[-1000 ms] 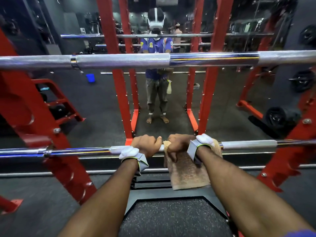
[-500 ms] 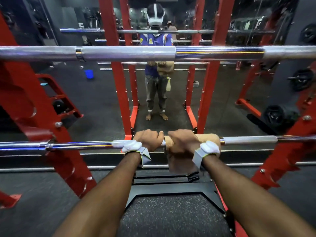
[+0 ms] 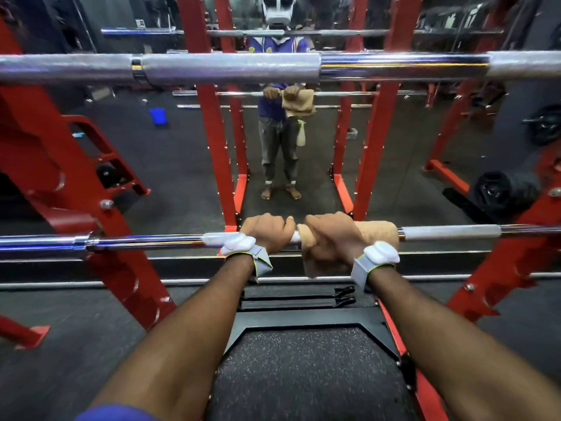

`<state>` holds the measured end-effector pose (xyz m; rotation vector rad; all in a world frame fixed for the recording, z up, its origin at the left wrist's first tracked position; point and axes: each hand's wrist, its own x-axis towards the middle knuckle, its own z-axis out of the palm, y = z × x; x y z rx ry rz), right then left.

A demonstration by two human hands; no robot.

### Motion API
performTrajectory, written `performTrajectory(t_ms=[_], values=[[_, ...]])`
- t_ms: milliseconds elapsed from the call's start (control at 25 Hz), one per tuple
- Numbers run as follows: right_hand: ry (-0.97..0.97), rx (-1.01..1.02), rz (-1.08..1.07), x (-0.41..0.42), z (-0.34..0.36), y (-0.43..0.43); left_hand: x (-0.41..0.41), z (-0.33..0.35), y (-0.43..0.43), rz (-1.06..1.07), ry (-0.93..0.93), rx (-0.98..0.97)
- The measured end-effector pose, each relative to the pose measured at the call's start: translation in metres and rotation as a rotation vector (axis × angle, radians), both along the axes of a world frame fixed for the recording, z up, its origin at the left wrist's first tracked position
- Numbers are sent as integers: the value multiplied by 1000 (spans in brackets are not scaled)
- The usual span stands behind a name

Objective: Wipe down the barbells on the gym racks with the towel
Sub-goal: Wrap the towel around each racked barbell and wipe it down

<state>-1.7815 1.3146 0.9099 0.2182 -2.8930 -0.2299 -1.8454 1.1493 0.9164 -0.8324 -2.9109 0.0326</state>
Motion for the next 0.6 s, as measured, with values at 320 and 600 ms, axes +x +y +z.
performTrajectory(t_ms=[320, 600], values=[[268, 68, -18, 9, -22, 6, -4, -7, -3, -58, 57, -27], [-203, -164, -64, 3, 16, 23, 4, -5, -4, -66, 49, -3]])
